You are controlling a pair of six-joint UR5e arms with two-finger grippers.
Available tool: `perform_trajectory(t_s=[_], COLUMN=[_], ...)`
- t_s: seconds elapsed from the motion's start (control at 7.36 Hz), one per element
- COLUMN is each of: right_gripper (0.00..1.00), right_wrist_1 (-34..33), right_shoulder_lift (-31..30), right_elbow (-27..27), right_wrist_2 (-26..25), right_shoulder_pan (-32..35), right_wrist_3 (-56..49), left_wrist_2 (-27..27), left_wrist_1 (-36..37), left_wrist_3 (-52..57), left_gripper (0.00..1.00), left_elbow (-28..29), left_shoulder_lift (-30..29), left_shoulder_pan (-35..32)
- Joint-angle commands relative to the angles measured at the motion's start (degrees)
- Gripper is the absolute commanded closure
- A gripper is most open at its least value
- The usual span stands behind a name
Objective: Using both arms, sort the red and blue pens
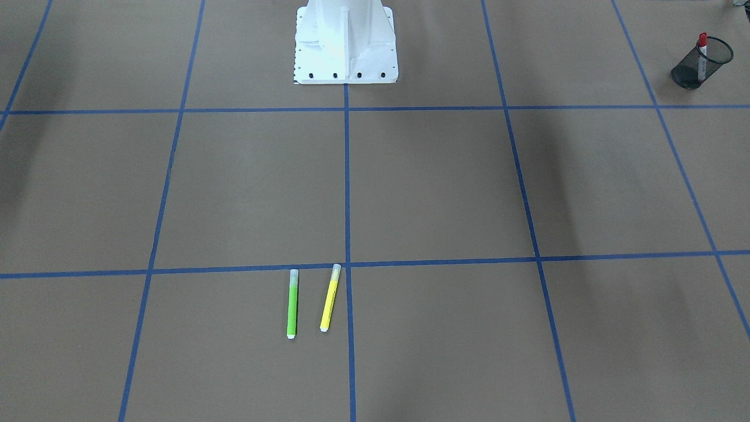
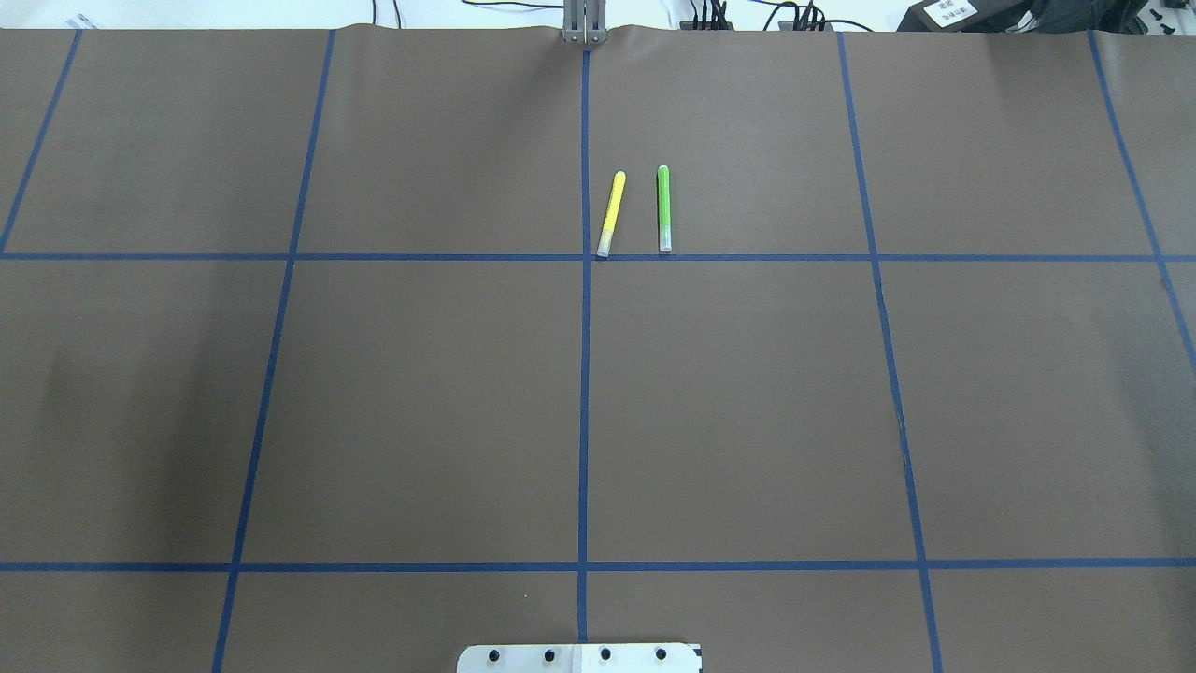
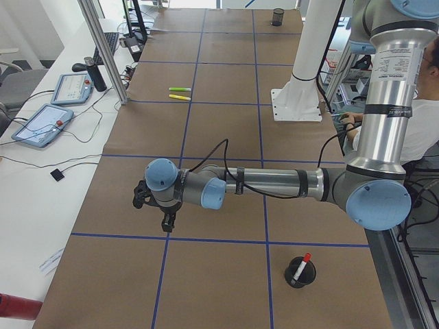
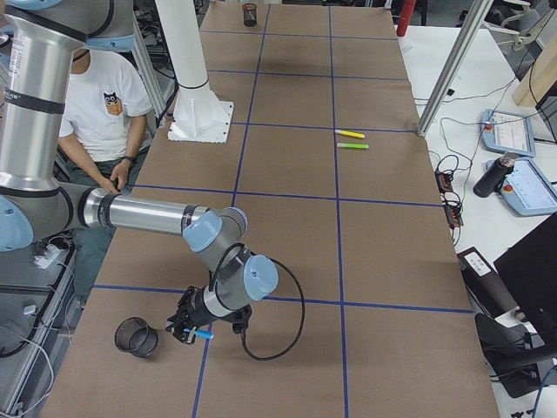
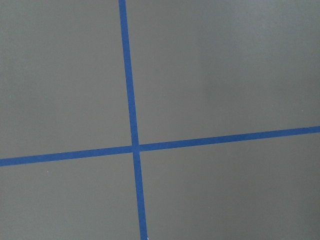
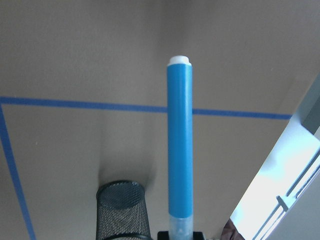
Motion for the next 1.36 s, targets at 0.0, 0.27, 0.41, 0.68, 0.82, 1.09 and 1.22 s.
perform_trajectory(t_s=[0.0, 0.27, 0.41, 0.68, 0.82, 1.09, 1.22], right_gripper=[1.0, 1.0, 1.0, 1.0, 1.0, 1.0, 1.0], right_wrist_1=[-10.25, -10.71, -10.63, -10.02, -9.66, -3.54, -3.33], right_shoulder_lift=[-2.49, -6.54, -8.73, -9.46, -8.76, -7.62, -7.27], right_elbow=[0.45, -0.6, -0.61, -4.19, -6.3, -11.92, -12.73], right_wrist_2=[-1.09, -3.37, -4.42, -4.52, -4.17, -3.47, -2.51], right_shoulder_pan=[0.58, 0.58, 0.58, 0.58, 0.58, 0.58, 0.58], right_wrist_3=[-4.1, -5.43, -6.22, -6.49, -6.32, -6.14, -5.79], left_wrist_2=[-2.98, -3.07, -3.07, -3.07, -4.02, -6.14, -6.14], left_wrist_1=[-0.39, -0.31, -0.22, 0.48, 0.48, 0.66, 0.66], left_wrist_3=[0.01, -0.34, -0.34, -0.43, -0.43, -0.43, -0.43], left_gripper=[0.0, 0.0, 0.0, 0.0, 0.0, 0.0, 0.0], left_elbow=[-0.49, -3.73, -4.53, -6.46, -6.56, -7.34, -7.35], left_shoulder_lift=[-0.26, 0.08, 0.09, 0.09, 0.09, 0.09, 0.09], left_shoulder_pan=[0.05, -0.03, -0.03, -0.12, -0.12, -0.12, -0.12])
